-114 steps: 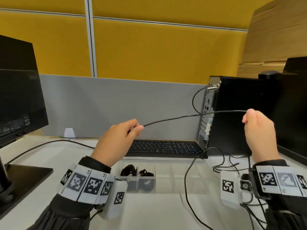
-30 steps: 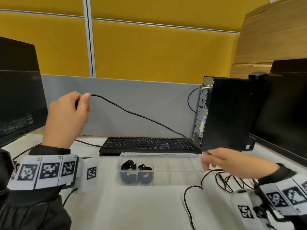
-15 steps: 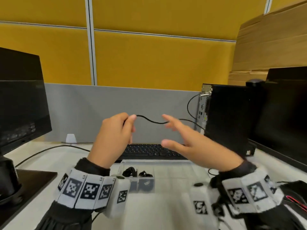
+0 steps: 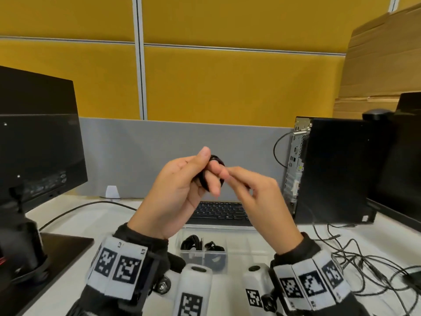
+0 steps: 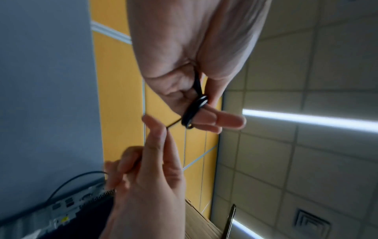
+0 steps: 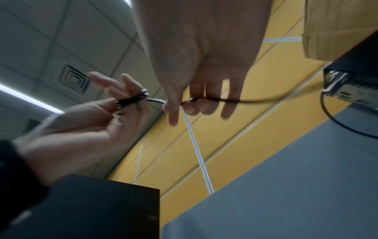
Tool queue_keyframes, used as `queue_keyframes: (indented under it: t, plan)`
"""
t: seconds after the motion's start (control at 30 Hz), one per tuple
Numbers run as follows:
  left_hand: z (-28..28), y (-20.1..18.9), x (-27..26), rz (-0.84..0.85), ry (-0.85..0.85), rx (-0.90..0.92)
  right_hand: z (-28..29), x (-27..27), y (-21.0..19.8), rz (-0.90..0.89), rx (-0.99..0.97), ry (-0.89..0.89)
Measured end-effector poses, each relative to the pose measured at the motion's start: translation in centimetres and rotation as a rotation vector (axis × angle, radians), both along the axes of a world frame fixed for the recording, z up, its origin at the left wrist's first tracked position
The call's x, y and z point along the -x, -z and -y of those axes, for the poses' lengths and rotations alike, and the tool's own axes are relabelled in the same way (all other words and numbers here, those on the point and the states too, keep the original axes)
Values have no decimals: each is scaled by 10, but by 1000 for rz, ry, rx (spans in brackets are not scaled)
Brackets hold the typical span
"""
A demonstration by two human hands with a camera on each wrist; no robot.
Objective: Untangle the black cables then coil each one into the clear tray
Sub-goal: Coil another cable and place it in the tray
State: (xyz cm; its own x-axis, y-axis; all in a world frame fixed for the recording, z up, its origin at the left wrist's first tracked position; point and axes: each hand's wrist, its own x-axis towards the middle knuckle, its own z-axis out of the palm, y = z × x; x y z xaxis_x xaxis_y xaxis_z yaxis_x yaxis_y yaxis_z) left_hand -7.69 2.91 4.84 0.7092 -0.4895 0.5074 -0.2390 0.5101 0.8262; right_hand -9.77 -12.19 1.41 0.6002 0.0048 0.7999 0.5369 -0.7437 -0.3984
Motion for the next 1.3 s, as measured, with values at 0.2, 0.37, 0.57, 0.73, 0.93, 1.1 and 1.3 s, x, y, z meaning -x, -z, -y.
queue_keyframes:
  t: [0.2,0.37,0.57,0.73,0.93,1.1,1.3]
  plan:
    - [2,11,-24,-80,-93,287,-9,15,2,-333,270,-27]
    - [10,24,-32,241,-457,-36,-8,36,-11,-420,391,-37]
    - [12,27,-16,378,-268,-487,7,38,-19,8,218,165]
    - [12,20,-2,374,3,-452,14,30,-14,120,26,195]
    - [17,21,-10,207,-149,-35,14,19,-1,-524,212,106]
    - [20,22,-17,82,-248,74,5,32,-10,-702,407,-93]
    - [20,32,-12,324,-420,-344,10,50,-23,-420,410,105]
